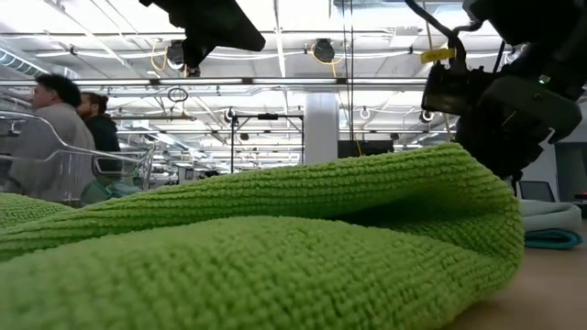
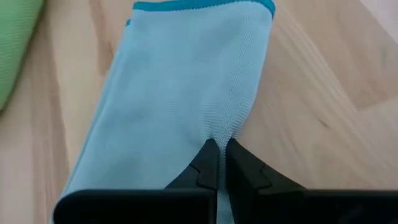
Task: Sort microfiber towel by color & place in baskets
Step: Put the folded blue microfiber towel into the right transparent bin
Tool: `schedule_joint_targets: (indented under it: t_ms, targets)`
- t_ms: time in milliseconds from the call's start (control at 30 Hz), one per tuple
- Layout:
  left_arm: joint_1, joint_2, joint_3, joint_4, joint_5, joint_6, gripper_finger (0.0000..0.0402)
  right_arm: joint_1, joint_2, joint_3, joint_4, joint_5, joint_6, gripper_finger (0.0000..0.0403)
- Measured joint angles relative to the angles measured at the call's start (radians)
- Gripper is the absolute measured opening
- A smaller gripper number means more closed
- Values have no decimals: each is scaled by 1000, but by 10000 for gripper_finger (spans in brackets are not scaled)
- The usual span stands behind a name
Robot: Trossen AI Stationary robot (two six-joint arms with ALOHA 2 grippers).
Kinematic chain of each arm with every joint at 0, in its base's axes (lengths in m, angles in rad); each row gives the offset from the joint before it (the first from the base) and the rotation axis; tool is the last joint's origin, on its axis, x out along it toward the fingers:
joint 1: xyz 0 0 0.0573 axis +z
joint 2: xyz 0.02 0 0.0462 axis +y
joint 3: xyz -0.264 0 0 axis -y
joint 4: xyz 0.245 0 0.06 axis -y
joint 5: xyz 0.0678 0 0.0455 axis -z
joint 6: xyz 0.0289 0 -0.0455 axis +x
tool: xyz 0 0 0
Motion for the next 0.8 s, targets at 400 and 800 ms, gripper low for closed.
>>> schedule_joint_targets:
  t_ms: [400,800]
  targets:
    - [0,0,0,0,0,0,19,0,-1,0,46,-51,-118,6]
    - [0,0,0,0,0,0,19,2,-1,1,45,-51,-92,6]
